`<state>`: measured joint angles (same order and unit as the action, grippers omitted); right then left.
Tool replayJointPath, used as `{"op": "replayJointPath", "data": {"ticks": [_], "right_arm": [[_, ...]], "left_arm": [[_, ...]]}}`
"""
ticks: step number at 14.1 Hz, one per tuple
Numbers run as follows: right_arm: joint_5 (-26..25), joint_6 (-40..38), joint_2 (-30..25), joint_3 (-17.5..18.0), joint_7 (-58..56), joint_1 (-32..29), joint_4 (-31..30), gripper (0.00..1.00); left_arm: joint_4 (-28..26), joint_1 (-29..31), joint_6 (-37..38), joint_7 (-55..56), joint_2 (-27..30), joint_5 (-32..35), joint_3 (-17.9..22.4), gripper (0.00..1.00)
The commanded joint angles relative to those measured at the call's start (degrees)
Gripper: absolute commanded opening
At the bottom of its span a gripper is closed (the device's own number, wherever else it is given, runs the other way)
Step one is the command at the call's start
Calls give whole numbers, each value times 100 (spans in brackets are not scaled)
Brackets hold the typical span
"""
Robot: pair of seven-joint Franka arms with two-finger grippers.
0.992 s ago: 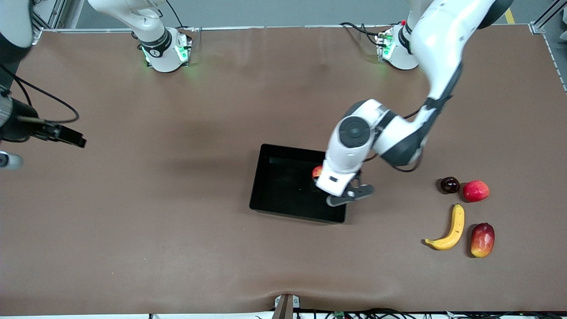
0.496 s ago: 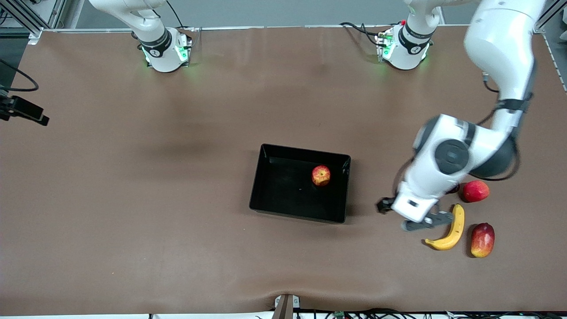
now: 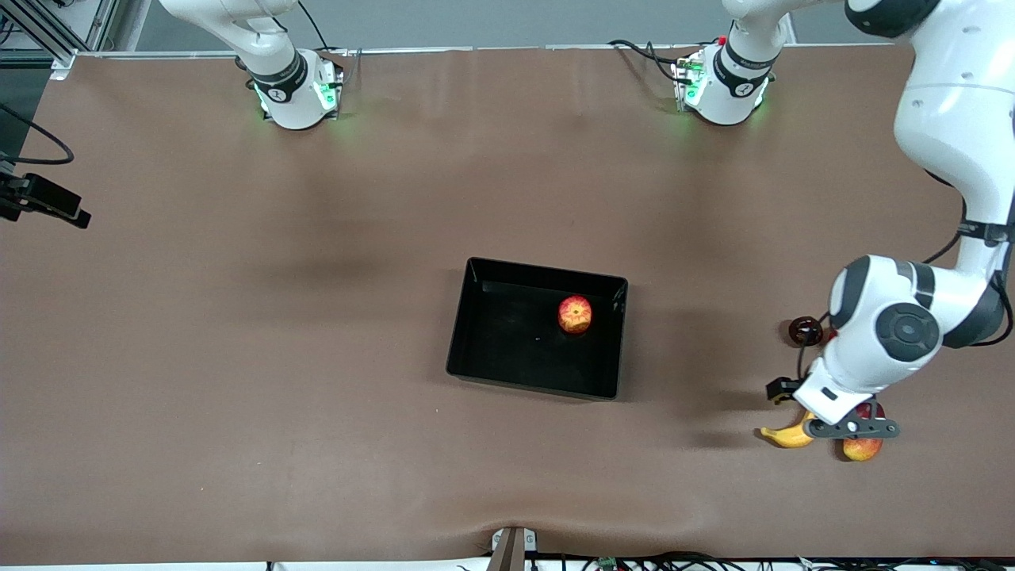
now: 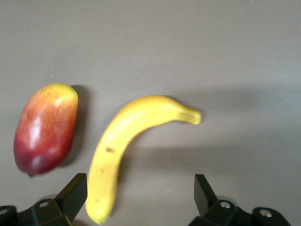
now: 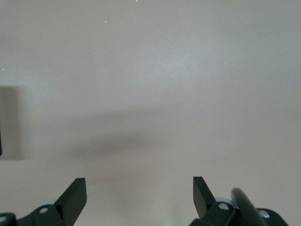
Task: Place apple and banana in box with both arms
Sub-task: 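Move the left gripper back to the yellow banana and grasp it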
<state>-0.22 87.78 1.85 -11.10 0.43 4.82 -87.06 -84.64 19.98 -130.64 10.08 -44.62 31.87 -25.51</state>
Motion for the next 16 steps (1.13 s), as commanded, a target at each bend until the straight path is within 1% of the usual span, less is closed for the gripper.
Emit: {"op": "replayJointPath", "data": {"ticks": [1,3,4,5,6,7,9,10,12,14,16], "right_arm": [[-31,55,-89,-15,-34,-16,-109,100],[-22,90,-89,-15,-43,-16,-92,100],[21,142,-115,-15,-43,1,-161,100],[39,169,-115,-7,-52,36,-136,100],[48,152,-124,2,-52,19,-144,100],[57,125,-124,2,-43,2,-144,100],[74,142,-115,2,-78,-7,-127,100],[109,151,-132,-7,-157,1,-127,100],[179,186,-124,-15,-289,-25,-118,100],[198,160,-106,-24,-298,-25,-92,100],[128,99,-71,-7,-281,27,170,100]], "left_arm": [[53,269,-461,-1102,-275,118,-51,100],[70,393,-760,-1464,-425,101,80,99],[70,384,-814,-1561,-451,109,133,93],[70,384,-823,-1614,-521,101,142,89],[70,393,-832,-1658,-557,109,151,83],[70,393,-832,-1659,-583,109,151,73],[62,393,-832,-1650,-645,66,151,51],[62,393,-832,-1633,-654,48,151,36],[62,393,-832,-1562,-628,30,151,1],[62,358,-823,-1527,-540,56,134,0],[27,349,-736,-1536,-365,56,29,0]]}}
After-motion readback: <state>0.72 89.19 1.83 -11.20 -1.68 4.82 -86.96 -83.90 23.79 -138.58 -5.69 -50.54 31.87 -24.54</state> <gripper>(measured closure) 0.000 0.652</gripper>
